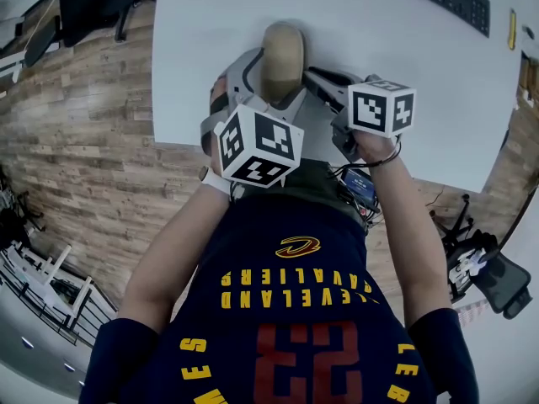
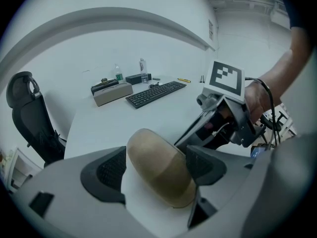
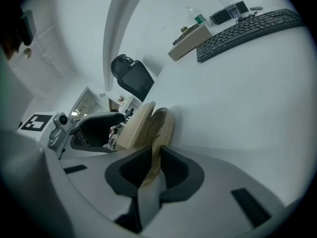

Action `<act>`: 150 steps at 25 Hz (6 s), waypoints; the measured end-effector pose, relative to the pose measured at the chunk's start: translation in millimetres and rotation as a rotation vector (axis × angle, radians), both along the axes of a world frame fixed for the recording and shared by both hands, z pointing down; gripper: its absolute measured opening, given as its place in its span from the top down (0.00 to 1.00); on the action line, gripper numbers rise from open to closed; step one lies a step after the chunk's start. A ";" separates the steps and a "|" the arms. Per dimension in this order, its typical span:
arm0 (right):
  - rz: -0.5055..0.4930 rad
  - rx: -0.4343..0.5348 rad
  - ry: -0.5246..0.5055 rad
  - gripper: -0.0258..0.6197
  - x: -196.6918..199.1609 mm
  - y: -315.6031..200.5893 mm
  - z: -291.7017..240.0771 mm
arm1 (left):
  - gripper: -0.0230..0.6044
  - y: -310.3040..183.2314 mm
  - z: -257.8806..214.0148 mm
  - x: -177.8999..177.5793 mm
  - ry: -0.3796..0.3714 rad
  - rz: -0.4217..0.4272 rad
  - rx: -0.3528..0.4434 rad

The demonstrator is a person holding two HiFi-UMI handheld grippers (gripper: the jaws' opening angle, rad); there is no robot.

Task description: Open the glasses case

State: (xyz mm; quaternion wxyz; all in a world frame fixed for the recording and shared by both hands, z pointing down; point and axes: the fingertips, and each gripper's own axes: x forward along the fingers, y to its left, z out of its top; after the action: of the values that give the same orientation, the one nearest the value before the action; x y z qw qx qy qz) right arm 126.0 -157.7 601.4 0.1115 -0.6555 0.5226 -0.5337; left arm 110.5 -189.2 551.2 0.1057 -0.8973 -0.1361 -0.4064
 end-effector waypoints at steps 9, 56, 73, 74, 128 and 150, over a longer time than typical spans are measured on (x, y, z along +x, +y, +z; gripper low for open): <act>-0.010 -0.003 -0.006 0.87 -1.5 0.0 -0.6 | 0.37 -12.9 -14.5 -6.7 0.021 -0.036 -0.018; -0.037 -0.040 -0.012 0.86 -2.0 0.9 1.4 | 0.37 -131.5 2.0 -59.4 -0.041 -0.322 0.021; -0.029 -0.037 -0.005 0.86 -0.5 0.9 2.2 | 0.37 -137.9 18.1 -63.6 -0.075 -0.318 0.060; -0.028 -0.038 -0.005 0.86 -0.4 0.9 2.2 | 0.38 -138.0 18.2 -63.6 -0.075 -0.319 0.060; 0.320 0.249 0.709 0.83 82.4 194.1 -315.0 | 0.38 9.2 -213.6 -39.7 0.342 -0.036 -0.479; 0.161 0.469 0.747 0.92 -35.7 75.8 -399.5 | 0.93 17.1 -307.4 -49.1 0.549 0.036 -0.713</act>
State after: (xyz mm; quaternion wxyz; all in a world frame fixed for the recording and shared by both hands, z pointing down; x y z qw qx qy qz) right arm 90.3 -81.9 201.9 0.1020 -0.7989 0.5811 -0.1170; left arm 61.4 -172.1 243.9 -0.1711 -0.9497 -0.2500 -0.0789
